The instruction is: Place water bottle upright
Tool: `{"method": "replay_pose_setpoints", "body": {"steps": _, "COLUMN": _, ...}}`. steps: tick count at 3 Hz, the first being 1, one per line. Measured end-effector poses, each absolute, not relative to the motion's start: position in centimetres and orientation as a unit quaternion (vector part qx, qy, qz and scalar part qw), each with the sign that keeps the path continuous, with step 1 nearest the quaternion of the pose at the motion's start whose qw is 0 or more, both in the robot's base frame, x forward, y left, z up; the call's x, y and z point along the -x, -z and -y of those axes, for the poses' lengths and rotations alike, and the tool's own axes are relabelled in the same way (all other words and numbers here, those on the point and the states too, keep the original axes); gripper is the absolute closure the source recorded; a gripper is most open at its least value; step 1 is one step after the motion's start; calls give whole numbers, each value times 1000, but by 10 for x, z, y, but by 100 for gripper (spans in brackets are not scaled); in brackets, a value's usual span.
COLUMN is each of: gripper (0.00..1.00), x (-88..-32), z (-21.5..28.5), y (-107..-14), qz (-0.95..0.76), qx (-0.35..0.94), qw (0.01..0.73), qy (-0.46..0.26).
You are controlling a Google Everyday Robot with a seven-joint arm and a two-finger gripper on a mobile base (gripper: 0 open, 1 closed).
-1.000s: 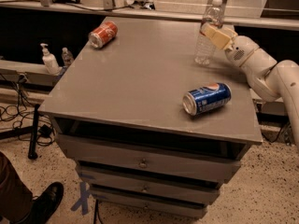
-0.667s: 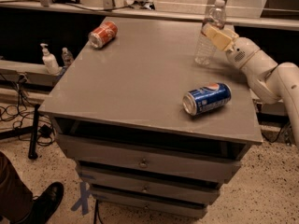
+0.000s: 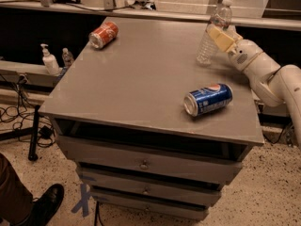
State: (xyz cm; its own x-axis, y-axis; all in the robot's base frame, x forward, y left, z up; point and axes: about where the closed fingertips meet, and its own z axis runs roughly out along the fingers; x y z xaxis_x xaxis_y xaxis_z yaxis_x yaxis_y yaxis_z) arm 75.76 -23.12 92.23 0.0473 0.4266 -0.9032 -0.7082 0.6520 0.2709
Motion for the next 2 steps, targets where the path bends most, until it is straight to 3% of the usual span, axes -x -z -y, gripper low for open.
{"method": "replay_pose_setpoints", "body": {"steps": 1, "gripper": 5, "x": -758, "z": 231, "y": -922, "qz": -564, "qx": 125, "qw": 713, "qy": -398}}
{"method": "replay_pose_setpoints", "body": {"steps": 2, "gripper": 18, "x": -752, "z": 236, "y": -921, "qz": -564, "qx": 124, "qw": 717, "qy": -390}}
